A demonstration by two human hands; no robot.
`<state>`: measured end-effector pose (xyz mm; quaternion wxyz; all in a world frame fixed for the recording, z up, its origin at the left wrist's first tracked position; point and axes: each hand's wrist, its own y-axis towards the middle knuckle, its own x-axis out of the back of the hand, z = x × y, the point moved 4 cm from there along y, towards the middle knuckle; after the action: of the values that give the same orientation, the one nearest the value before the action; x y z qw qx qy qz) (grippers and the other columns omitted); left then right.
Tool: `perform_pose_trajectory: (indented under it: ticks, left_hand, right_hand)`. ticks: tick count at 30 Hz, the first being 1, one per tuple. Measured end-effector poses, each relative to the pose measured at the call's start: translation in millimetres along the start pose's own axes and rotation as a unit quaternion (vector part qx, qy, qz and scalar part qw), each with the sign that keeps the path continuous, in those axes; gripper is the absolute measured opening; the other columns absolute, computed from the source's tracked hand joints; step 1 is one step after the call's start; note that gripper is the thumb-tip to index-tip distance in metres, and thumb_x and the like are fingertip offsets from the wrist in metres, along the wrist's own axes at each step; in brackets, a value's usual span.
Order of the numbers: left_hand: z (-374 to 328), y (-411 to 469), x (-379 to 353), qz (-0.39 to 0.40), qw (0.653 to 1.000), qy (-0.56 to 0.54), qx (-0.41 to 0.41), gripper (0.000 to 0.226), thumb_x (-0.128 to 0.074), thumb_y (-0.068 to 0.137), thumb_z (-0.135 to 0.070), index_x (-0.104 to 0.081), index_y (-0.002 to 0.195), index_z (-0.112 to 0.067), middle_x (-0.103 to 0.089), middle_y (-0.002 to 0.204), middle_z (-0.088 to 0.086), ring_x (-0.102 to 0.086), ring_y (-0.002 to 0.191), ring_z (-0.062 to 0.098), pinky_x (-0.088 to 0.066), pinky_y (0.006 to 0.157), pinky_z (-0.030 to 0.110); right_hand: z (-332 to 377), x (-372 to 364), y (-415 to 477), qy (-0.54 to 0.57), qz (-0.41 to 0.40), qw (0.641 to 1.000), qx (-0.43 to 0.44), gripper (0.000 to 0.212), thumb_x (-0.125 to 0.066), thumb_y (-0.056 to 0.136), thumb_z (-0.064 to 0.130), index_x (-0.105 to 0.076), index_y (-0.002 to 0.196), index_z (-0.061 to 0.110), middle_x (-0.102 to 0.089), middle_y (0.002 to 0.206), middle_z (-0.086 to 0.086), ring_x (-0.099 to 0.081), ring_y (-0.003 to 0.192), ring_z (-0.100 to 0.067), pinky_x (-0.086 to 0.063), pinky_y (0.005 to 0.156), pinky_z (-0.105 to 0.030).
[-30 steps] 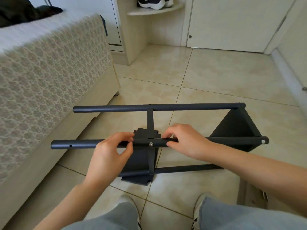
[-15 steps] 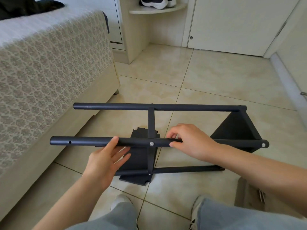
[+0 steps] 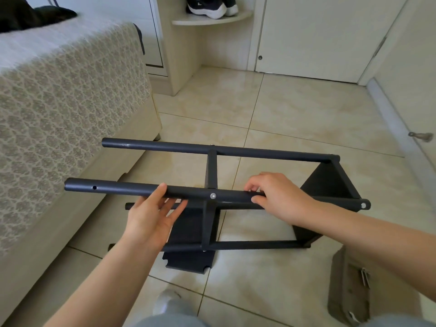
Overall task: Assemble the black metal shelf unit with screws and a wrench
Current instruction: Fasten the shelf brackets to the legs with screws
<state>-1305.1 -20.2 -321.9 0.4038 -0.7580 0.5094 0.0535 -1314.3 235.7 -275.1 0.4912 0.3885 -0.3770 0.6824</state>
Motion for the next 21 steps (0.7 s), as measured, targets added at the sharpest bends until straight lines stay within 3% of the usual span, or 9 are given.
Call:
perform_pose_trajectory:
  ticks: [5,8,11,14,17,21]
  left_hand:
    - [-25.1,2.2,-26.4,0.03,0.997,0.042,-0.06,0.011,-0.063,0.097,-0.013,-0.062,0.109,-0.014,-0.077,0.096,0.009,-0.076,0.094,0.024,-0.064,0.068,0.044]
    - [-44.1,-0.4,-49.4,0.042,0.993,0.065,-0.092,0.017,-0.063,0.097,-0.015,-0.061,0.115,-0.015,-0.072,0.107,0.008,-0.076,0.095,0.021,-0.063,0.078,0.048]
    - [-62.3,-8.2,-75.6,0.06,0.986,0.09,-0.128,0.024,-0.064,0.097,-0.015,-0.061,0.121,-0.014,-0.07,0.114,0.008,-0.075,0.095,0.021,-0.063,0.078,0.047]
    - [-77.1,-20.4,-104.3,0.084,0.972,0.138,-0.168,0.027,-0.065,0.097,-0.017,-0.061,0.124,-0.015,-0.07,0.115,0.006,-0.073,0.099,0.022,-0.064,0.072,0.041]
    - [-87.9,-36.0,-133.7,0.103,0.958,0.185,-0.191,0.019,-0.066,0.096,-0.017,-0.062,0.115,-0.019,-0.07,0.11,0.003,-0.072,0.097,0.02,-0.063,0.068,0.037]
    - [-91.6,-57.0,-166.9,0.135,0.935,0.254,-0.207,0.025,-0.068,0.096,-0.017,-0.062,0.119,-0.015,-0.07,0.105,0.003,-0.072,0.09,0.018,-0.063,0.064,0.035]
  right_hand:
    - [2.1,18.2,4.7,0.022,-0.011,1.0,0.005,0.022,-0.064,0.094,0.018,-0.067,0.116,0.02,-0.064,0.111,0.001,-0.06,0.095,-0.009,-0.048,0.082,-0.018]
    - [4.4,30.3,7.3,0.043,-0.012,0.999,-0.002,0.023,-0.066,0.093,0.019,-0.066,0.116,0.022,-0.066,0.108,0.004,-0.057,0.082,0.001,-0.04,0.069,-0.006]
    - [5.6,42.3,5.1,0.076,-0.026,0.997,-0.021,0.023,-0.067,0.092,0.021,-0.065,0.115,0.023,-0.064,0.105,0.008,-0.054,0.077,0.006,-0.039,0.062,-0.003]
    - [6.0,51.9,-3.3,0.11,-0.035,0.993,-0.039,0.023,-0.066,0.093,0.023,-0.062,0.116,0.024,-0.06,0.104,0.012,-0.055,0.078,0.005,-0.04,0.062,-0.003]
    - [5.2,60.2,-17.3,0.151,-0.036,0.986,-0.058,0.024,-0.067,0.092,0.024,-0.06,0.115,0.025,-0.061,0.108,0.011,-0.059,0.086,-0.001,-0.044,0.065,-0.005]
    - [4.2,59.9,-37.0,0.216,-0.014,0.973,-0.077,0.022,-0.068,0.092,0.021,-0.059,0.113,0.023,-0.062,0.11,0.006,-0.065,0.093,-0.012,-0.057,0.077,-0.023]
